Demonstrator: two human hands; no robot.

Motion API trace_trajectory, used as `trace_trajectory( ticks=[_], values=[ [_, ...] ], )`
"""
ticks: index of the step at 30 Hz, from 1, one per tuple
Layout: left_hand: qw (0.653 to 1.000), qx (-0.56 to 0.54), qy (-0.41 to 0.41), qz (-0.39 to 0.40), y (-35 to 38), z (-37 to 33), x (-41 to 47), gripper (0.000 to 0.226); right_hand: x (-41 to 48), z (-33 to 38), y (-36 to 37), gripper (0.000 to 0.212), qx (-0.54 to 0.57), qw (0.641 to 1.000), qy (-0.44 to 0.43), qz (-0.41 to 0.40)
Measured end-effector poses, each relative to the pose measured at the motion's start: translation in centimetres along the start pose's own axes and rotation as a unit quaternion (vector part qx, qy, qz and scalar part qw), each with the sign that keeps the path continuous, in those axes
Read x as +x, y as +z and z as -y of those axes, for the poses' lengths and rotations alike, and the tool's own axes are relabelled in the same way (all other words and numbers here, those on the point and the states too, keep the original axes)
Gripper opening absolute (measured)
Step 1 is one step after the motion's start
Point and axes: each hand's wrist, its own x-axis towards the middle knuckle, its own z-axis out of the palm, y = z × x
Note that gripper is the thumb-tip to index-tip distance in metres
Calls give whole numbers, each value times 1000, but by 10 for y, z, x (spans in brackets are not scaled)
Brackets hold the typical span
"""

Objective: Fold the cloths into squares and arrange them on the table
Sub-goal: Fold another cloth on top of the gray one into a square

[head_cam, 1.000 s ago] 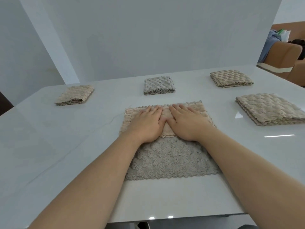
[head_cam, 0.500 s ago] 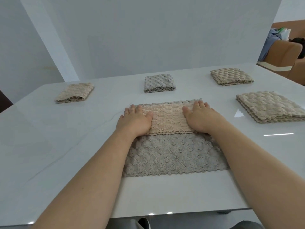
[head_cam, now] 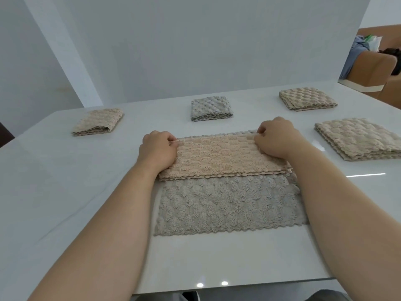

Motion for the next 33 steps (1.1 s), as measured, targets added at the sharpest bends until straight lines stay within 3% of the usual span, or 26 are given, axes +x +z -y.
trace_trajectory(
  ticks=[6, 10, 14, 16, 23, 25, 29, 33],
  values=[
    [988, -151, -33, -21, -9, -8, -10, 8, -4, -2, -7, 4, 119, 991, -32, -60],
    [953, -288, -61, -76, -19, -20, -17, 26, -8, 0, -11, 18, 162, 985, -27, -59],
    [911, -384, -98, -116, -26, -28, -20, 27, -10, 3, -18, 26, 201, 976, -21, -78],
    [898, -410, -98, -127, -30, -32, -21, 22, -15, 7, -24, 26, 233, 969, -15, -85],
    [902, -392, 0, -181, -45, -46, -34, 27, -29, 18, -49, 20, 294, 951, -37, -92],
    [901, -383, 31, -203, -50, -55, -41, 27, -35, 25, -54, 19, 355, 930, -56, -77],
    [896, -375, 82, -226, -55, -73, -56, 23, -48, 42, -60, 18, 533, 839, -105, 19],
    [895, -350, 154, -231, -55, -85, -67, 18, -55, 54, -57, 33, 597, 784, -153, 72]
  ],
)
